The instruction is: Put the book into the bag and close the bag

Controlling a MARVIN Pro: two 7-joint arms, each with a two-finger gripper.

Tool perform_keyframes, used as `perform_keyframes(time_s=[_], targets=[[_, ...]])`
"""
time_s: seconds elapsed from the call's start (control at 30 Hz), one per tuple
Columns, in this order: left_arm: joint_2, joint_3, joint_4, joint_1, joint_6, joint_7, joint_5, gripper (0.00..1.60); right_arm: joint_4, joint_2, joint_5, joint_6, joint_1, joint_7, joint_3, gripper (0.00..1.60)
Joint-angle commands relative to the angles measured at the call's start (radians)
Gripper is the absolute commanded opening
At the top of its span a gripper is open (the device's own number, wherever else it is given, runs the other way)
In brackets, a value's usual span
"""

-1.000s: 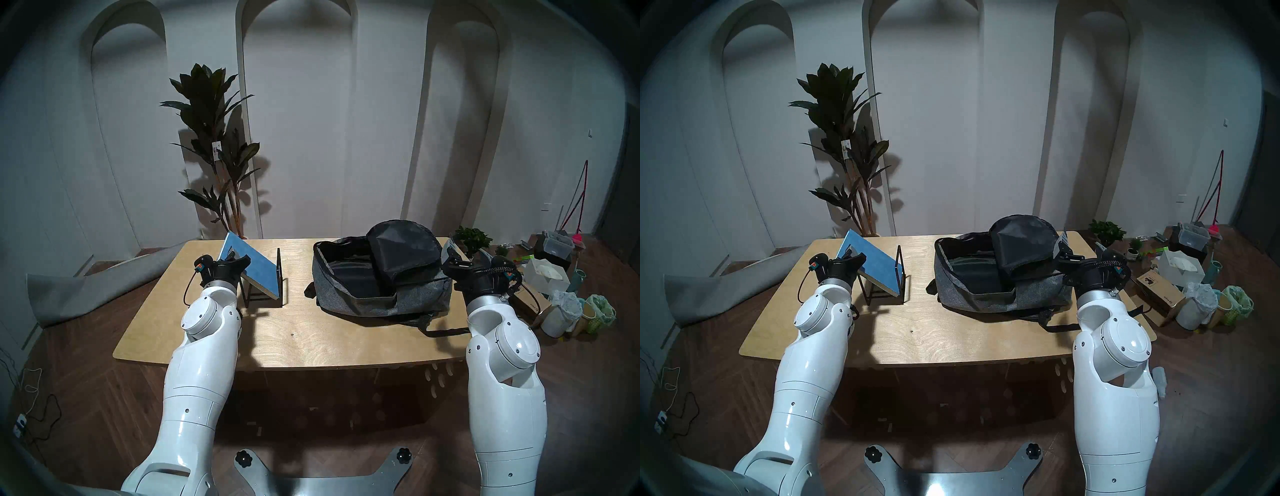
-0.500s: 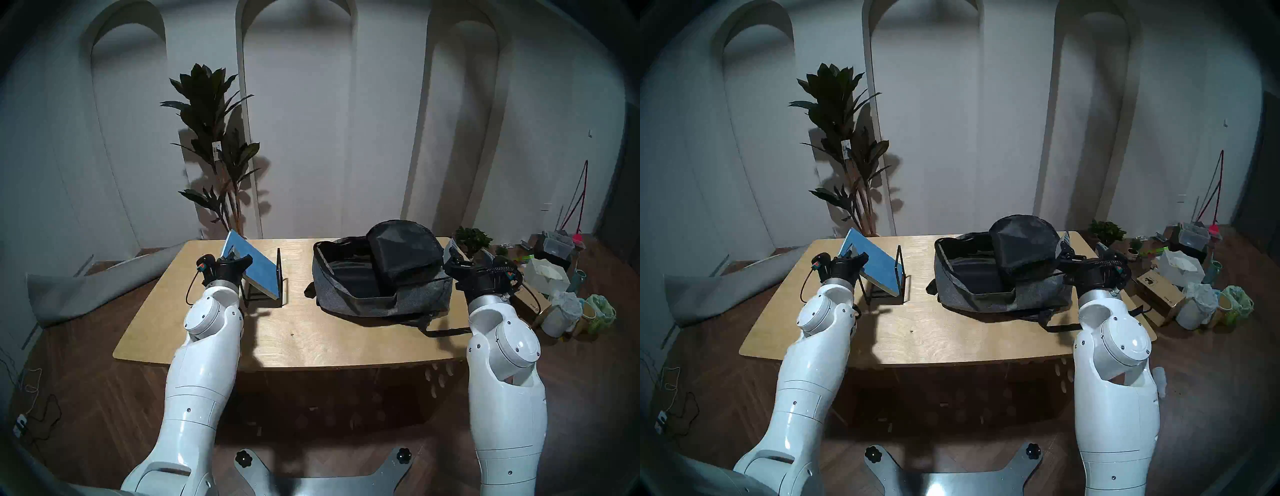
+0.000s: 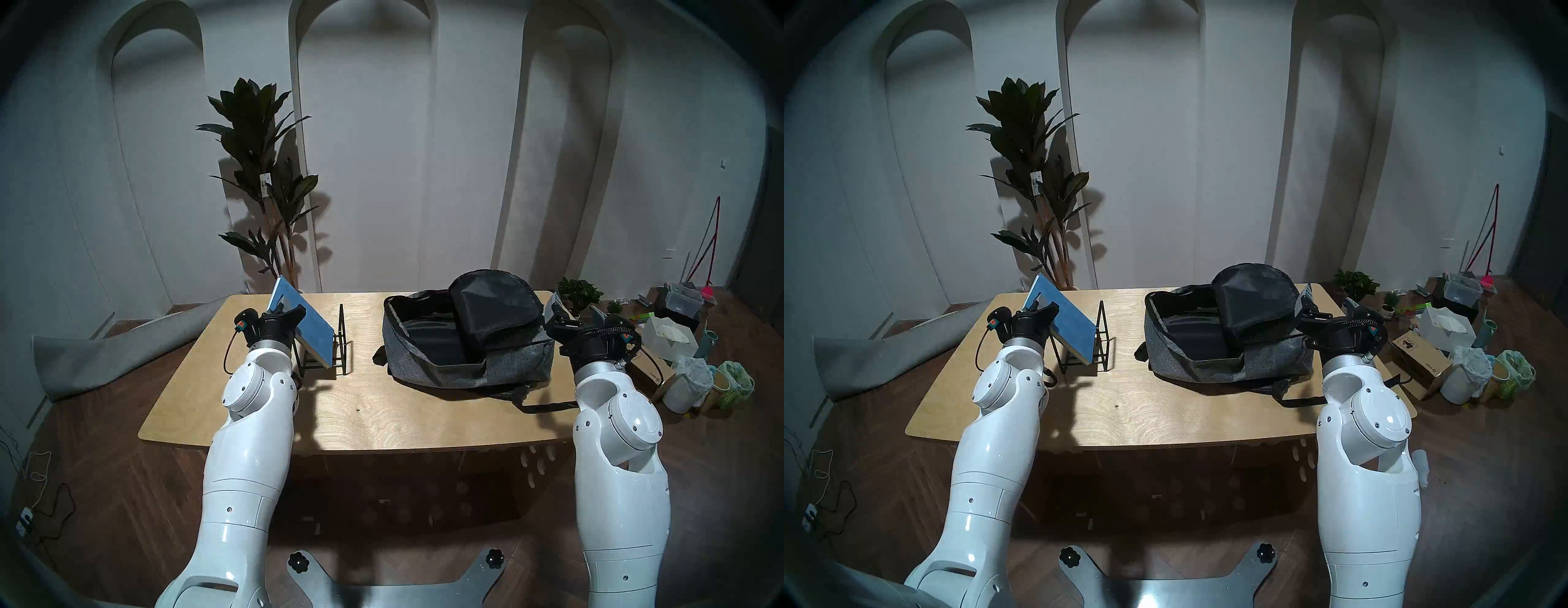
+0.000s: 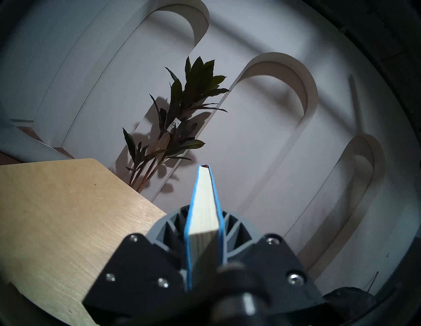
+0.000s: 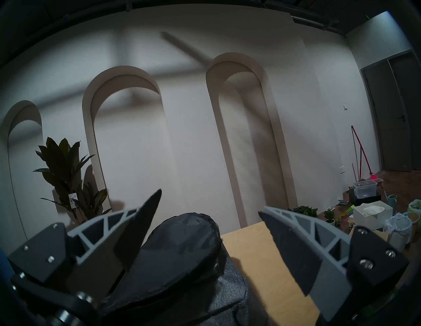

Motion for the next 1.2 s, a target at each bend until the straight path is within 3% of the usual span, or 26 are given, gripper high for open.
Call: perform_keyframes(time_s=[0.0,0.3,0.73,0.97,1.0,1.17], targets=[[-0.021,0.0,-0.114,-0.005,0.013,-0.016,-0.04,0.0,-0.017,0.0,0.0,-0.013,0.01,0.003,-0.004,1.6],[-0.044,-0.028,-0.212,-0.006,0.049,0.007,-0.103,0.0,-0.015,0.001,0.004,-0.016,0.01,0.006,-0.003,1.6],[-0.045,-0.044,-0.338,-0.044,0.109,0.059,-0.113,0.0,-0.013,0.002,0.006,-0.017,0.011,0.009,0.0,1.6],[-0.042,-0.015,-0.302,-0.107,0.158,0.093,-0.118,0.0,-0.005,0.01,0.011,-0.013,0.023,0.008,0.019,1.6],[-0.041,-0.012,-0.291,-0.119,0.16,0.097,-0.116,0.0,-0.003,0.005,0.033,0.017,0.04,0.0,0.034,1.6],[-0.045,0.005,-0.263,-0.156,0.171,0.112,-0.12,0.0,0.031,0.07,0.03,0.055,0.118,0.003,0.095,1.6]])
